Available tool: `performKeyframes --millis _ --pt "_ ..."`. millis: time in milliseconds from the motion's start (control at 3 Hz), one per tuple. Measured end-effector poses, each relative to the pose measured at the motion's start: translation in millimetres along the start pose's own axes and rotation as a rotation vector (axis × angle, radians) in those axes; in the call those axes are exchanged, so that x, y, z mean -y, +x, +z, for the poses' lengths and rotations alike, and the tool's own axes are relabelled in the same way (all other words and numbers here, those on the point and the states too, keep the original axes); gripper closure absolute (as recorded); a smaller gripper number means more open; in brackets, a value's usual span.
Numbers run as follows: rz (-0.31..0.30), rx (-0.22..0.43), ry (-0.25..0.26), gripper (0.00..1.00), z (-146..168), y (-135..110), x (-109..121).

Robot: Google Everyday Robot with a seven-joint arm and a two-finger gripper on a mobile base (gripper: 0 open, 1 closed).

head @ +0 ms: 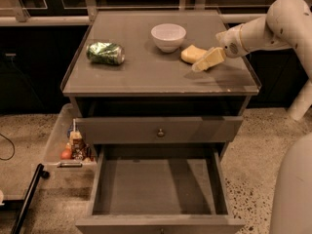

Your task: Place sponge into middle drawer

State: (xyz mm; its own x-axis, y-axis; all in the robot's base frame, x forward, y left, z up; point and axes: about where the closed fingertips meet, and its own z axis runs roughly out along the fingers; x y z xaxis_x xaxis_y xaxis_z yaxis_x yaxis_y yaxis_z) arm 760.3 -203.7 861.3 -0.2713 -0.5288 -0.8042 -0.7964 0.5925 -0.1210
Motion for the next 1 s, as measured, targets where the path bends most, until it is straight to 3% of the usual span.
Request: performKeyframes --millis 333,667,1000 --pt "-0.011 -0.052 -0.005 0.0 16.8 7.4 -0.1" --pt "-0.012 -0.053 -0.005 0.0 17.1 7.5 -0.1" --pt "-0.012 -0.053 -0.005 0.19 17.1 7.5 -0.2"
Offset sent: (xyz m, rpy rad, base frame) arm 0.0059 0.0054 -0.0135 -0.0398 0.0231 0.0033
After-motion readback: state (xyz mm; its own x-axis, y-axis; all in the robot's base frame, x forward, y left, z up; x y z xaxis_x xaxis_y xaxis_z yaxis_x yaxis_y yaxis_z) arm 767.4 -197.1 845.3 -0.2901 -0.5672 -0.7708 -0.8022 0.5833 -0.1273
